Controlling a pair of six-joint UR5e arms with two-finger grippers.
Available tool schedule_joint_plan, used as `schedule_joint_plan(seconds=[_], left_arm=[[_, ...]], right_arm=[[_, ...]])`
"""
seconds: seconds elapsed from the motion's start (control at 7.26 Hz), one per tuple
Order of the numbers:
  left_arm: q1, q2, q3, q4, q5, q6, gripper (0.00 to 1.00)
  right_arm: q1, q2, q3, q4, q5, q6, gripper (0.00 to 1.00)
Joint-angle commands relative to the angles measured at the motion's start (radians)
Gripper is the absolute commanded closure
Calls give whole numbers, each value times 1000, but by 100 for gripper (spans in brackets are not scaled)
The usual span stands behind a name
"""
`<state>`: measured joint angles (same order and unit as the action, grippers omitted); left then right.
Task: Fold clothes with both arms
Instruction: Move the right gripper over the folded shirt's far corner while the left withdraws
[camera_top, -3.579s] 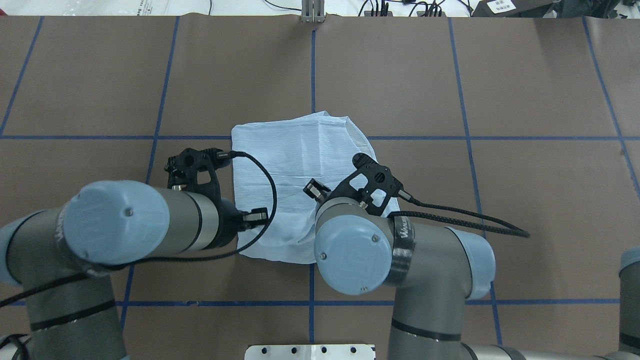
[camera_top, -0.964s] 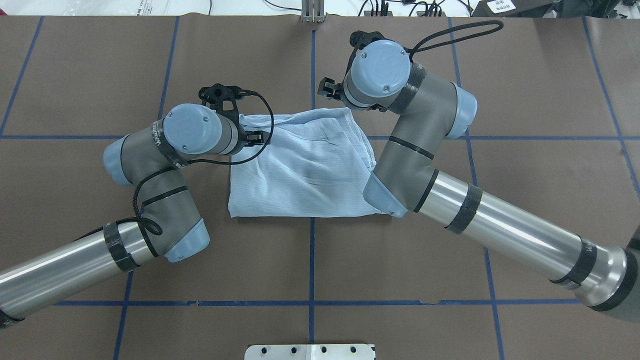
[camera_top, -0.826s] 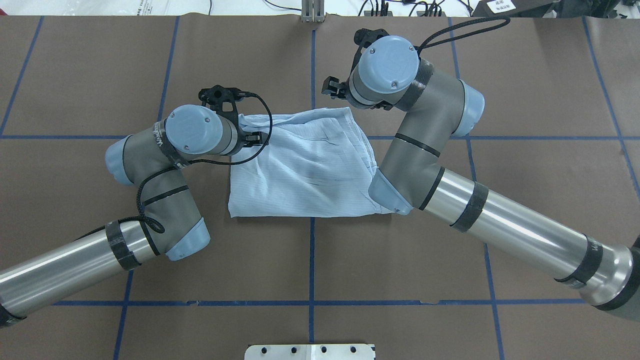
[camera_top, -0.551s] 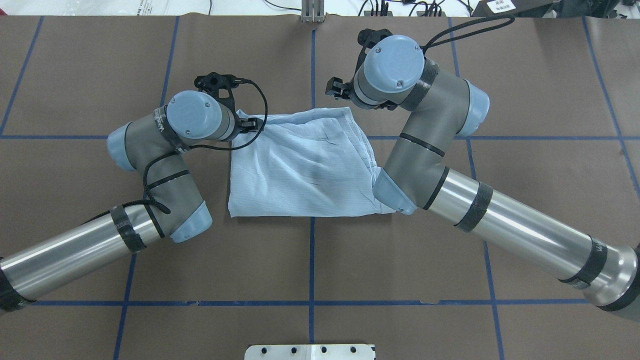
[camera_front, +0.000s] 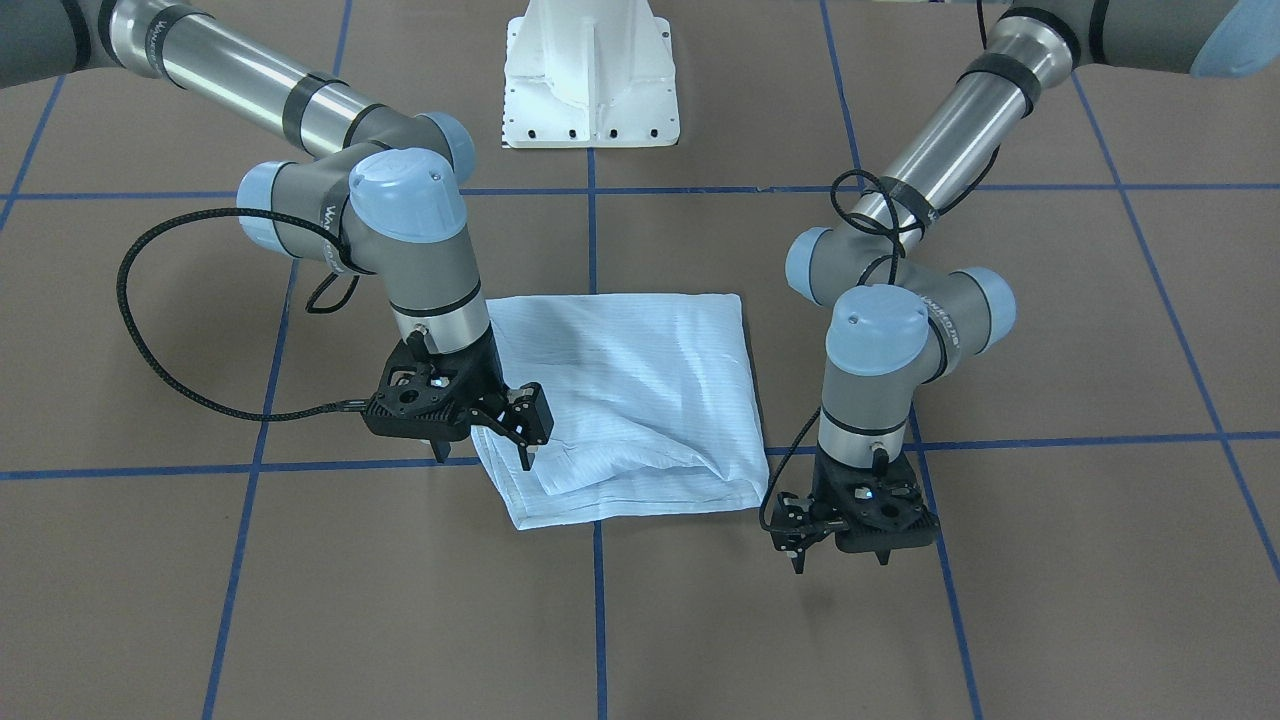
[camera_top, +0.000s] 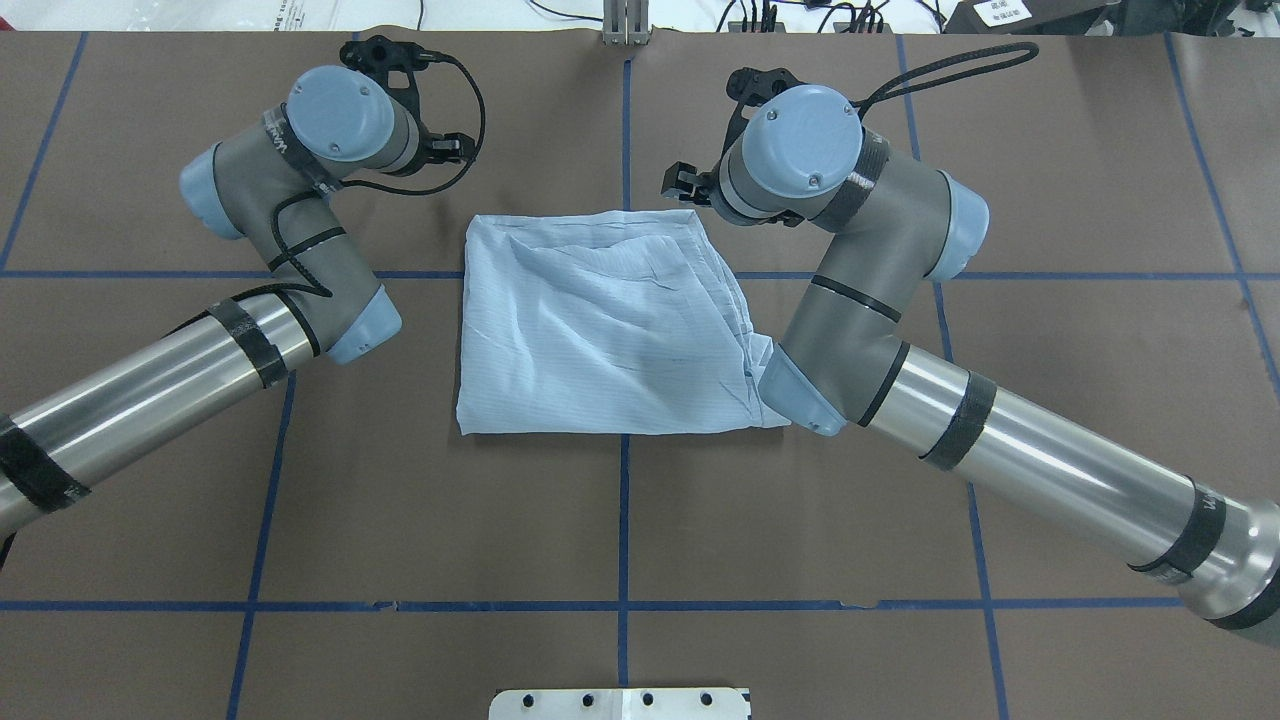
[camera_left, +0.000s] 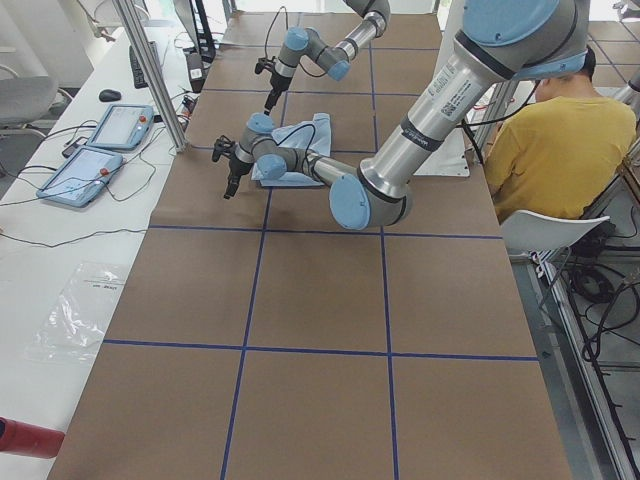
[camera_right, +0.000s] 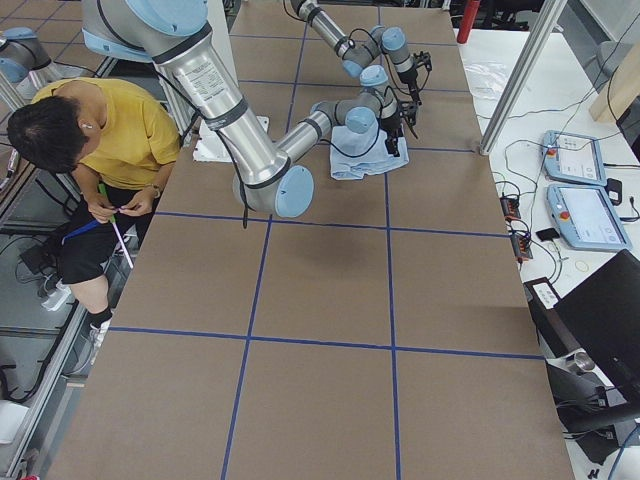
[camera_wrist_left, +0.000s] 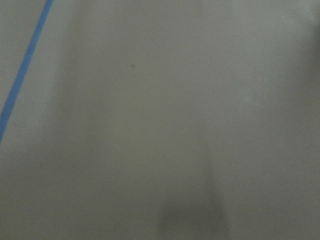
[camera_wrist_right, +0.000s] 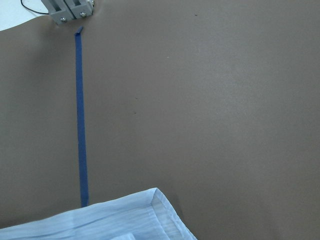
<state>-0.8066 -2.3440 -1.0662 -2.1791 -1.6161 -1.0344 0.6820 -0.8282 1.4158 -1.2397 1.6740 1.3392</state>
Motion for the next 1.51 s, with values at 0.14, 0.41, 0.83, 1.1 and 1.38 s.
schedule_joint_plan(seconds=[0.14, 0.41, 0.83, 1.1, 1.38], left_arm=[[-13, 104, -171, -2, -121, 48, 0], [-13, 144, -236, 4, -123, 60, 0], [-13, 147, -236, 2, -123, 60, 0], [-13, 150, -238, -2, -122, 59, 0], [-13, 152, -238, -4, -119, 59, 0]], right_arm=[[-70, 27, -15, 8, -83, 29, 0], [-98, 29, -174, 285, -135, 61, 4], [-113, 46, -213, 318, -142, 69, 27], [-134, 44, -224, 313, -181, 61, 29], [-134, 43, -224, 309, -184, 26, 33]])
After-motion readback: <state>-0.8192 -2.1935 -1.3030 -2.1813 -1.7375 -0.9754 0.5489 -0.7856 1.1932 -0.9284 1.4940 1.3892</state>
